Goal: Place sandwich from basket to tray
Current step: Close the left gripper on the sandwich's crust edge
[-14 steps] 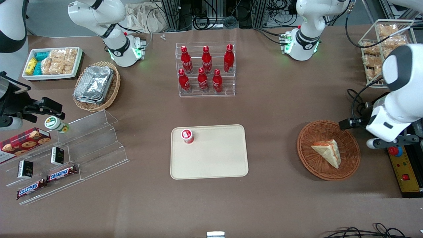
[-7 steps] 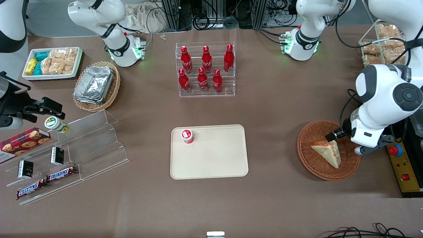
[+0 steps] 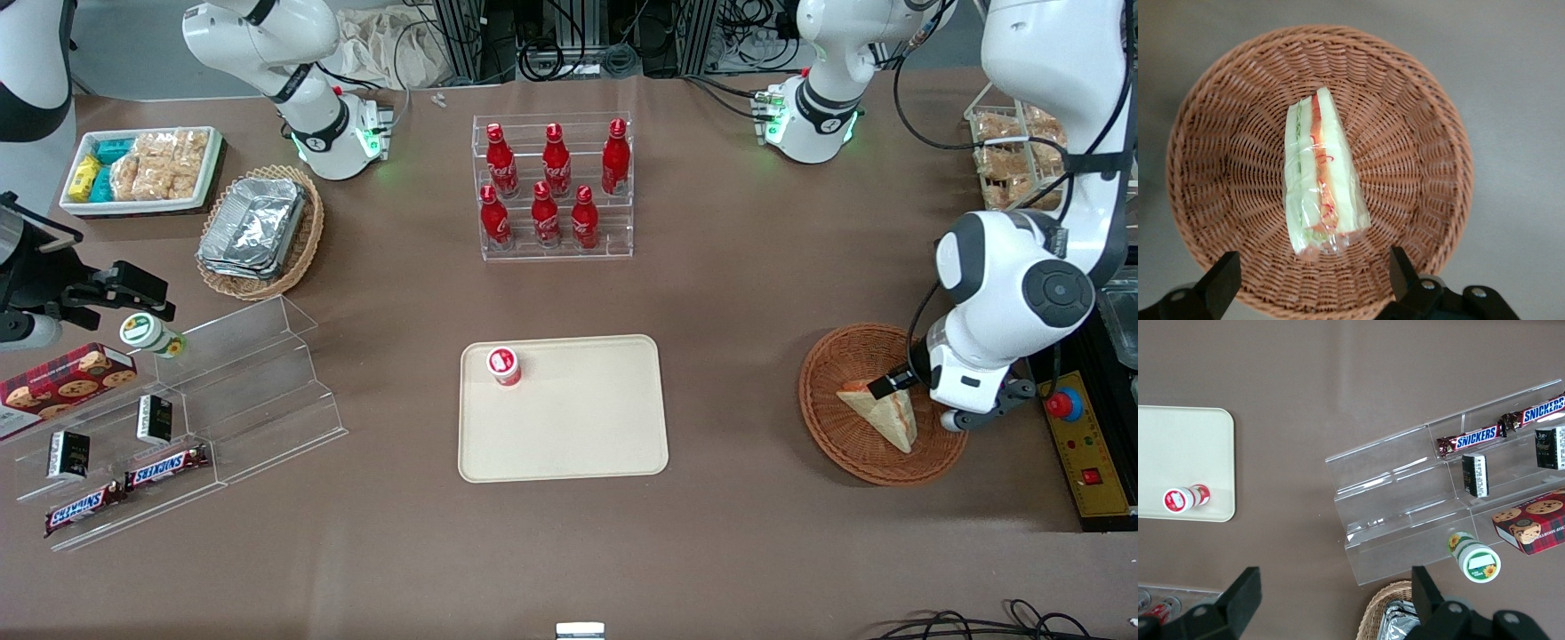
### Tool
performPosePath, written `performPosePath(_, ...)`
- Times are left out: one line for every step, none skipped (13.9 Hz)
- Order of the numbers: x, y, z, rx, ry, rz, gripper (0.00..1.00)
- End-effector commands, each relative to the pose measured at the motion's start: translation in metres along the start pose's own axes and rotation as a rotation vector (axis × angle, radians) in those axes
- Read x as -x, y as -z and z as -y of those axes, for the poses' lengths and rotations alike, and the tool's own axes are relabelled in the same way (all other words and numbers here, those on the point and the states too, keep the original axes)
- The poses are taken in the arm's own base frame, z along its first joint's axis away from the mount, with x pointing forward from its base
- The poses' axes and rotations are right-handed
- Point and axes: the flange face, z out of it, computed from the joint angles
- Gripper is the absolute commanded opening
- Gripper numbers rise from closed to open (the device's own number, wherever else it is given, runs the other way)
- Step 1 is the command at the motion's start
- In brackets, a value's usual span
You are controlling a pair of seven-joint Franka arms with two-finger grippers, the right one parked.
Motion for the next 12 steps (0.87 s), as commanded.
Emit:
performPosePath(0.003, -0.015, 0.002, -0.009, 0.002, -0.017, 0.99)
performPosePath(0.003, -0.021, 0.002, -0.014, -0.003, -0.014, 0.99)
performPosePath(0.002, -0.025, 0.002, -0.020, -0.012, -0.021, 0.99)
performPosePath(-0.003, -0.029, 0.014, -0.022, 0.007, -0.020, 0.99)
performPosePath(-0.004, -0.035, 0.018, -0.022, 0.008, -0.020, 0.99)
performPosePath(-0.004, -0.037, 0.018, -0.021, 0.008, -0.019, 0.99)
performPosePath(-0.004, -0.043, 0.018, -0.021, 0.009, -0.014, 0.99)
performPosePath(-0.004, -0.045, 0.018, -0.020, 0.009, -0.015, 0.99)
performPosePath(-0.004, -0.052, 0.018, -0.019, 0.010, -0.011, 0.99)
performPosePath(-0.004, -0.058, 0.018, -0.020, 0.016, -0.005, 0.99)
performPosePath(-0.004, -0.063, 0.018, -0.019, 0.026, -0.002, 0.99)
performPosePath(-0.004, -0.065, 0.017, -0.019, 0.049, 0.000, 0.98)
